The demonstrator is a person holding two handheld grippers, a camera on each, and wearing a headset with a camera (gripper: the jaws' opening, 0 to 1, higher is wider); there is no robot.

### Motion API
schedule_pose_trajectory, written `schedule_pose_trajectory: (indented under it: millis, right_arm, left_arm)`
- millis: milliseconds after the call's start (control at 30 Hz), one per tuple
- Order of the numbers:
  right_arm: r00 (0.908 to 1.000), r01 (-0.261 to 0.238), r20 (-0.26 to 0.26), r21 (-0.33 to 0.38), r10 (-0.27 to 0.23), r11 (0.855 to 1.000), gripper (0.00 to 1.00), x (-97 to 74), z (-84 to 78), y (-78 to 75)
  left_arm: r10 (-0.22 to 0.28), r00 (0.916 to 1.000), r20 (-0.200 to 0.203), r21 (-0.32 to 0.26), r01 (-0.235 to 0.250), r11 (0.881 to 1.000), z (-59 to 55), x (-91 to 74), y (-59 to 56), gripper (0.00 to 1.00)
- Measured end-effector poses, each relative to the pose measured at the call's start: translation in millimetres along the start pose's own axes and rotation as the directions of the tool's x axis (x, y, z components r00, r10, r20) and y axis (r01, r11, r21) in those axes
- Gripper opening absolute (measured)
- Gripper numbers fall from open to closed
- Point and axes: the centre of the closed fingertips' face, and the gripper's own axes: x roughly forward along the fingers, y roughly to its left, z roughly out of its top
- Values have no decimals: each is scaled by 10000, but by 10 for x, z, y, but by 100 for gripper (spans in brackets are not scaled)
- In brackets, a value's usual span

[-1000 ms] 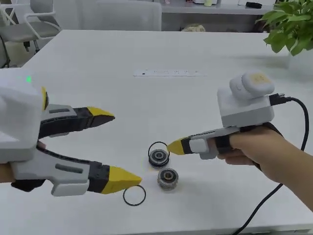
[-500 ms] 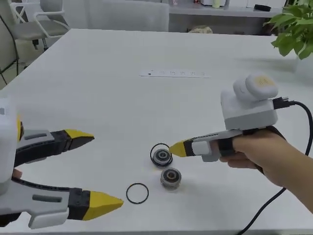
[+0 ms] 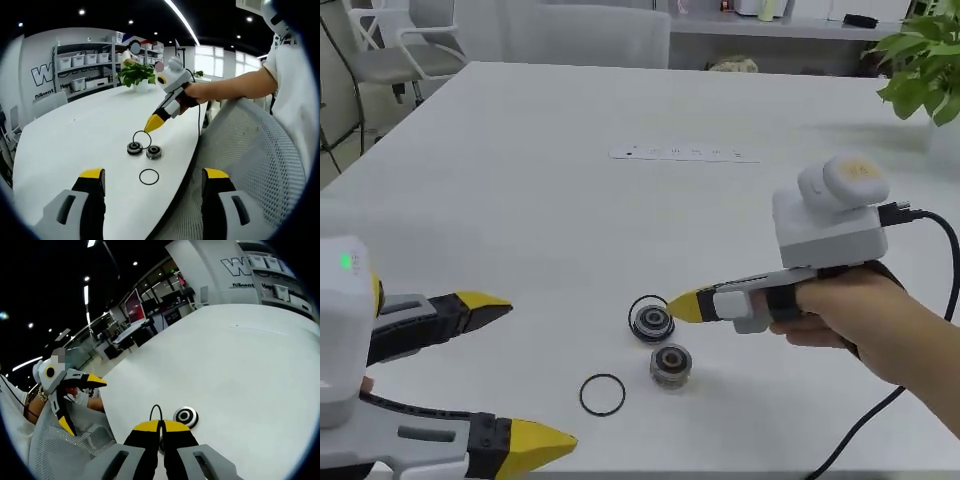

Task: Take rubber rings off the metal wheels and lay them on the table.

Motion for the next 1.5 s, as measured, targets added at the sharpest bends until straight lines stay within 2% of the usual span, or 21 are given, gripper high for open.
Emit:
schedule_pose_trajectory:
  millis: [167, 333, 433, 467, 633, 1000, 1100, 1500]
  right_arm:
    - [10000, -2, -33, 1, 2, 10000, 0, 5, -11, 4]
    - [10000, -31, -65, 2, 31, 10000, 0, 12, -20, 10]
    - [10000, -56, -64, 18, 56, 10000, 0, 14, -21, 22]
    - [10000, -59, -52, 19, 59, 10000, 0, 14, -19, 25]
    - [9999, -157, -71, -29, 157, 9999, 0, 26, -21, 65]
    - [9982, -361, -487, -258, 348, 9990, 0, 110, -117, 144]
    - [9970, -444, -655, -326, 422, 9985, 0, 141, -166, 169]
    - [9873, -699, -1474, -652, 597, 9954, 0, 266, -359, 231]
  left_arm:
    - [53, 9997, -232, -117, -56, 9999, -72, 4, 19, 80]
    - [63, 9999, -139, -199, -66, 9998, -60, -1, 12, 80]
    - [66, 9972, -744, 84, -60, 9999, -163, 9, -2, 80]
    - [66, 9966, -824, 211, -49, 9998, -174, 12, -7, 80]
    - [-3, 9963, -863, 206, 21, 9998, -181, 10, -17, 80]
    - [-165, 9942, -1062, 146, 182, 9997, -229, 11, -37, 78]
    - [-348, 9944, -995, 155, 366, 9992, -218, 15, -73, 78]
    - [-382, 9958, -833, 8, 384, 9993, -197, 10, -64, 77]
